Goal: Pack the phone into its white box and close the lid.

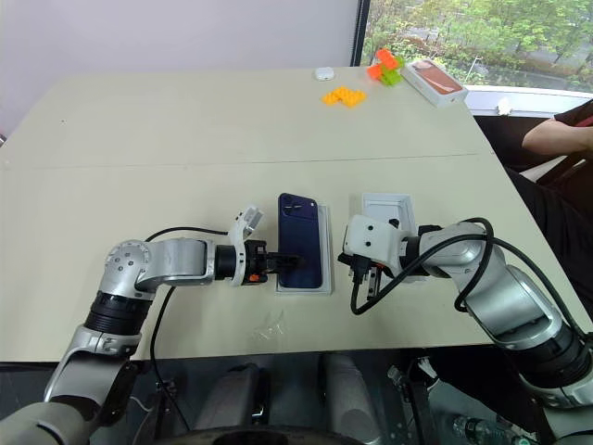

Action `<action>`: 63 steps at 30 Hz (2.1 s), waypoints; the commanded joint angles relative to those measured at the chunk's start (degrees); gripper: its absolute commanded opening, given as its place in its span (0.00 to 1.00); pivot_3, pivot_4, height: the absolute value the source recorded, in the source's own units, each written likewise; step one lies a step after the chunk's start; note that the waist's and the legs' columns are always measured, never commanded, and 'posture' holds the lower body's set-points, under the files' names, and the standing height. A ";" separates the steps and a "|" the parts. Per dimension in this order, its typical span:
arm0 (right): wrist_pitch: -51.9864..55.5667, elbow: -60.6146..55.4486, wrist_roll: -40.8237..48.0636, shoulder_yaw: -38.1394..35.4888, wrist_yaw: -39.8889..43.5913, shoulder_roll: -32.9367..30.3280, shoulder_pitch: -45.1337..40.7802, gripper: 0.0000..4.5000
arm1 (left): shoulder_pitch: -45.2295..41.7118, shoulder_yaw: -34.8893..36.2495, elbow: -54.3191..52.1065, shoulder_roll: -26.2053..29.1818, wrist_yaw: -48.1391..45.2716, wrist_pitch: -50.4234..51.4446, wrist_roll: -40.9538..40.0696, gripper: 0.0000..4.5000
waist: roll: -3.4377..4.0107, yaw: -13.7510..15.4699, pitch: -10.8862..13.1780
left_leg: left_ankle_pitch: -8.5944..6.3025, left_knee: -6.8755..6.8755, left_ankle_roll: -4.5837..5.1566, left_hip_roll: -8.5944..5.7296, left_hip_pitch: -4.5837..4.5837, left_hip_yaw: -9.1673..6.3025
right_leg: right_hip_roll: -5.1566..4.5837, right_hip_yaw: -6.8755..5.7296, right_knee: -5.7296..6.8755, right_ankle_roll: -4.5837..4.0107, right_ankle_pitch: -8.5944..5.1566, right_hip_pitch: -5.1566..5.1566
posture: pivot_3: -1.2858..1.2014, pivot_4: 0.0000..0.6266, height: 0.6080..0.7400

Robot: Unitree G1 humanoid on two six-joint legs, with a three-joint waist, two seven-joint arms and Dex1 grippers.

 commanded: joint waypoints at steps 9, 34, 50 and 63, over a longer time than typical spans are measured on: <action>-1.12 0.01 0.10 -1.27 -0.59 -0.40 -0.54 0.00 | -0.97 1.52 -0.65 -1.66 1.00 0.69 -1.36 0.41 | -0.01 0.01 0.00 | 0.10 0.00 -0.17 -0.01 0.02 -0.01 | 0.00 -0.01 0.02 -0.04 0.03 0.02 | 0.52 0.24 1.00; -2.93 2.18 -0.09 -0.02 -0.62 0.49 -2.36 0.00 | -4.54 -1.22 -8.69 18.00 -14.53 4.21 -1.36 0.99 | -0.03 -0.13 -0.01 | 0.12 -0.09 -0.20 0.03 0.74 0.01 | 0.08 0.02 -0.09 0.03 -0.14 0.73 | 0.52 0.24 1.00; -2.78 5.19 0.88 -1.76 -4.53 6.40 -4.47 0.00 | 6.81 6.19 -20.08 29.32 -25.16 -23.33 43.07 0.99 | -0.01 -0.33 0.02 | 0.12 -0.19 -0.21 0.09 0.79 0.10 | 0.11 0.05 -0.18 0.03 -0.15 0.73 | 0.52 0.24 1.00; -2.71 6.17 0.40 -1.92 -8.48 9.08 -3.62 0.00 | 17.90 -0.67 -24.71 24.01 -43.93 -34.70 73.05 0.99 | -0.02 -0.22 0.03 | 0.00 -0.20 -0.01 0.12 0.70 0.13 | 0.06 0.04 -0.31 0.12 -0.20 0.71 | 0.52 0.24 1.00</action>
